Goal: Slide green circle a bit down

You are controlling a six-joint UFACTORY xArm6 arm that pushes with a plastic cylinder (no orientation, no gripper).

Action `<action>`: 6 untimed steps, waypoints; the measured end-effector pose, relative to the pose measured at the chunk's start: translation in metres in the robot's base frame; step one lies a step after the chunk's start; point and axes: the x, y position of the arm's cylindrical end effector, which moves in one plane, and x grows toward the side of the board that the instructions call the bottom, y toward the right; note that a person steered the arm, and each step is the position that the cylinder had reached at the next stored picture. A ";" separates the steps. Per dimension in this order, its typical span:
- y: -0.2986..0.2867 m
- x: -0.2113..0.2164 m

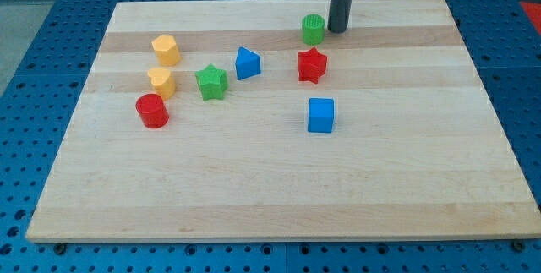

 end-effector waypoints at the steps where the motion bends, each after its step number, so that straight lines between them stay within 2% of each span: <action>1: -0.019 0.006; 4: -0.044 -0.018; 6: -0.077 -0.005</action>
